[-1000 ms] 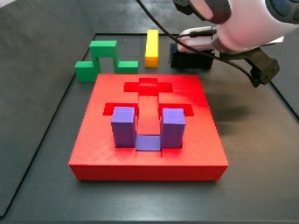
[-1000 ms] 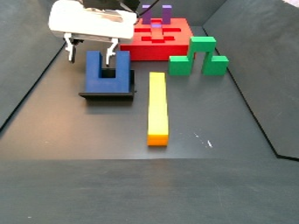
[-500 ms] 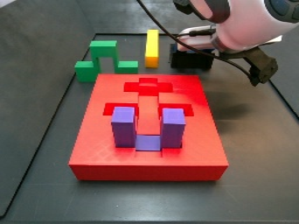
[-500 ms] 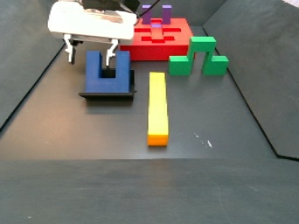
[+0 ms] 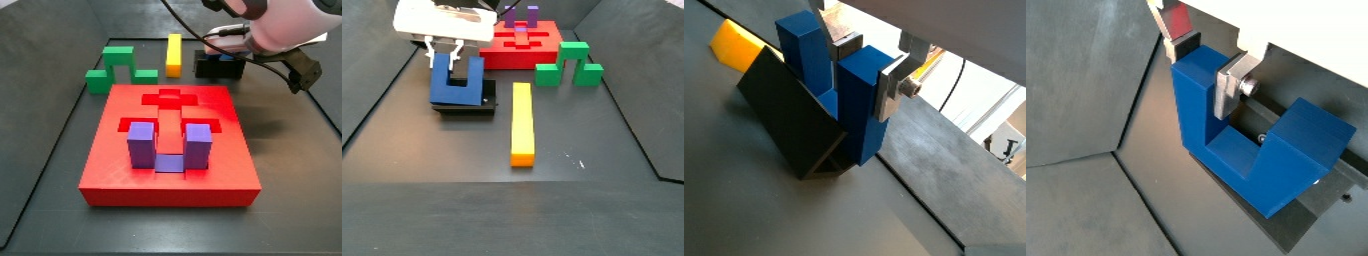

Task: Pick up the blue object. Move up. Place the blue object on the fixture. Regrasp the blue object. Move to above the board. Insert the blue object.
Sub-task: Regrasp the blue object.

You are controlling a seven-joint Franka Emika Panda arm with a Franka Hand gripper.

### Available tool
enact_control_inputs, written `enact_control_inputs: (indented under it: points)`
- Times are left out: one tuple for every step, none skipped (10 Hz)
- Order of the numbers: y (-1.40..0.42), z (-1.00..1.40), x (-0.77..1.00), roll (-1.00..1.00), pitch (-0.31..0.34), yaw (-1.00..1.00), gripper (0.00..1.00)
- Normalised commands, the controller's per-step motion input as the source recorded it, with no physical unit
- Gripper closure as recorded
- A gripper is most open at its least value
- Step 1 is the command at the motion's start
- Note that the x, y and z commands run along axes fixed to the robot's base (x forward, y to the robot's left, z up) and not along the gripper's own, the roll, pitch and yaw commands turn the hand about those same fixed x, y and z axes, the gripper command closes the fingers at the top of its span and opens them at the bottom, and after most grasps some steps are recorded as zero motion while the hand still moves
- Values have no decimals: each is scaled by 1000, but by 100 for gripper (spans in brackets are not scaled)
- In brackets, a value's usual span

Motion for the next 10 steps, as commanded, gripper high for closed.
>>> enact_control_inputs:
  points:
    - [0,0,0,0,0,0,100]
    - [0,0,0,0,0,0,100]
    - [0,0,0,0,0,0,100]
    - [0,0,0,0,0,0,100]
    - [0,0,0,0,0,0,100]
    - [0,0,0,0,0,0,100]
    - [0,0,0,0,0,0,100]
    - [0,0,0,0,0,0,100]
    - [0,0,0,0,0,0,100]
    - [0,0,0,0,0,0,100]
